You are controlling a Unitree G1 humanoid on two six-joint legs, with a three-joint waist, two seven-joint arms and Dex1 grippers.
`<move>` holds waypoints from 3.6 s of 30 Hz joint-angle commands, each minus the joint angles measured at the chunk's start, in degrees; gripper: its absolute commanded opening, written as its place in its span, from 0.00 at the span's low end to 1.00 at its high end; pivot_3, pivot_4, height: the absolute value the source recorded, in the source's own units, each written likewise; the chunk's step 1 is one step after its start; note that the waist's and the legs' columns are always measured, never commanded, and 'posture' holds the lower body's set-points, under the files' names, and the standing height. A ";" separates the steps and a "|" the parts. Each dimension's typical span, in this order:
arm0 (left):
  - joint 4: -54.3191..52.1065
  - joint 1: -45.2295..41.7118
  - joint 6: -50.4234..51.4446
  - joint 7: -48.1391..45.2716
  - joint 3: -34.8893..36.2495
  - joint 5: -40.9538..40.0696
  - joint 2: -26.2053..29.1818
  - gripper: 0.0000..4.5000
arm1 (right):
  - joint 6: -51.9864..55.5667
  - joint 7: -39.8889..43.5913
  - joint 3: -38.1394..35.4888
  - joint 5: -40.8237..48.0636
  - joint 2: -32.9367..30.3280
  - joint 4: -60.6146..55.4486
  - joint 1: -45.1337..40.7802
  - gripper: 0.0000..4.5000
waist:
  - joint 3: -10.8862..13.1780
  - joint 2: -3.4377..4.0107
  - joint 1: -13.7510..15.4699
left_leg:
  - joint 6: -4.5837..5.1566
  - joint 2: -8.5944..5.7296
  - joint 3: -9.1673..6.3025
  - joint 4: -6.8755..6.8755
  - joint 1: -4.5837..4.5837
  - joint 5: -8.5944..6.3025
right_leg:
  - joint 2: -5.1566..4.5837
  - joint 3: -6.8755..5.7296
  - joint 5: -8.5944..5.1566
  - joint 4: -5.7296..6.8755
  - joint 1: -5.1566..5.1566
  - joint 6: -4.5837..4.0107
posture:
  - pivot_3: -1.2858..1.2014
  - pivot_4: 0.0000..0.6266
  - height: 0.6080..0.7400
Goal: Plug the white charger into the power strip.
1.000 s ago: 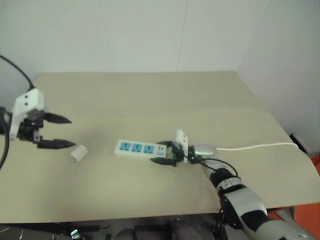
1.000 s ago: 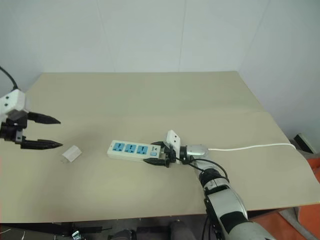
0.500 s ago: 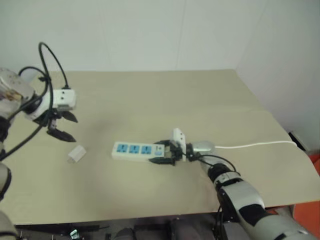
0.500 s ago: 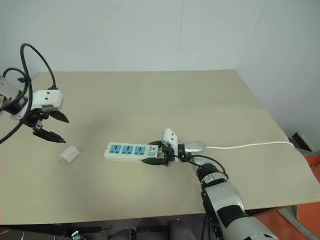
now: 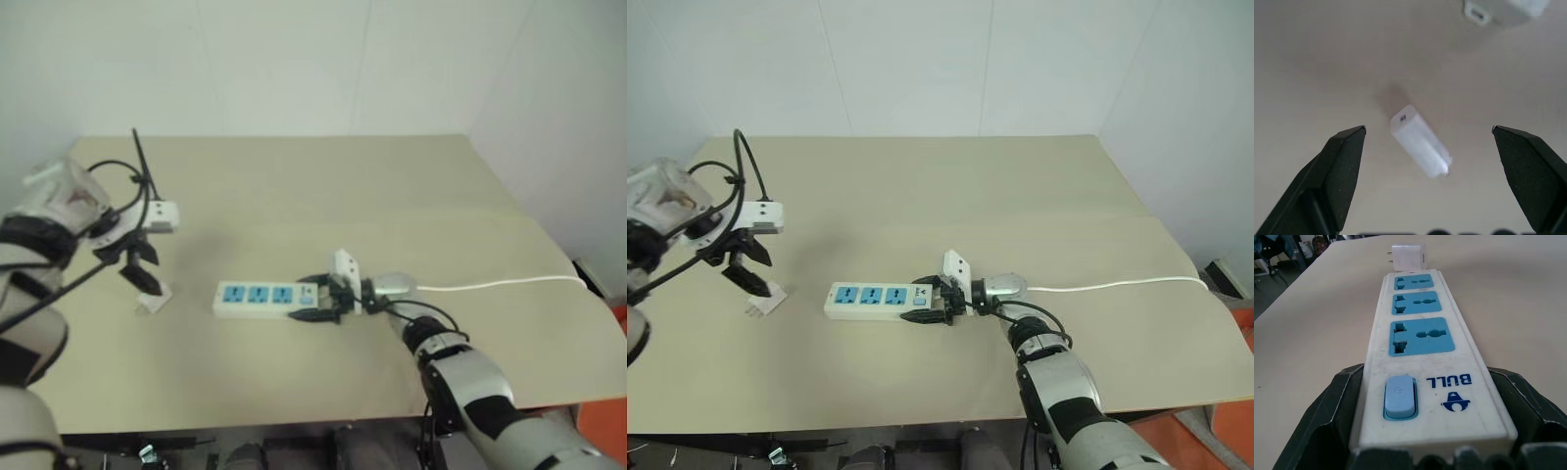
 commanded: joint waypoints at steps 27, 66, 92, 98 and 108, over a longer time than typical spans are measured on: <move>13.07 1.40 11.24 -0.16 6.73 17.47 -8.45 1.00 | -0.03 -0.26 -0.32 -2.44 0.64 -0.48 0.24 0.76 | 0.02 0.03 -0.14 | 0.04 -0.05 -0.02 0.01 0.11 -0.03 | -0.06 -0.01 0.00 0.19 0.05 0.00 | 0.52 0.24 1.00; -5.77 8.93 -1.59 11.54 45.40 5.17 -7.76 0.22 | 0.10 1.39 0.40 -2.44 0.84 -2.72 2.76 0.76 | 0.01 0.02 -0.13 | 0.03 -0.10 -0.04 0.00 0.15 -0.03 | -0.25 -0.10 0.24 0.22 0.11 -0.41 | 0.52 0.24 1.00; -44.93 48.11 -2.03 12.94 58.23 -29.35 -25.85 0.22 | -0.24 1.54 1.72 -3.85 1.87 -1.62 2.72 0.76 | -0.03 -0.01 -0.51 | -0.01 -0.11 0.02 -0.05 1.09 -0.01 | -0.29 -0.06 0.26 0.09 1.07 -0.42 | 0.52 0.24 1.00; -40.27 48.34 -8.35 8.59 54.61 -26.22 -24.71 0.22 | -0.17 1.80 1.96 -3.86 1.57 -1.85 3.00 0.76 | -0.03 -0.01 -0.68 | -0.01 -0.11 0.01 -0.06 1.10 -0.01 | -0.28 -0.05 0.26 0.08 1.07 -0.42 | 0.52 0.24 1.00; -32.51 46.21 -18.13 7.85 54.63 -24.26 -27.18 0.22 | -0.30 1.53 2.11 -3.93 1.04 -2.67 3.80 0.76 | -0.03 -0.01 -0.52 | -0.01 -0.11 0.01 -0.06 1.07 -0.01 | -0.29 -0.06 0.24 0.05 1.08 -0.39 | 0.52 0.24 1.00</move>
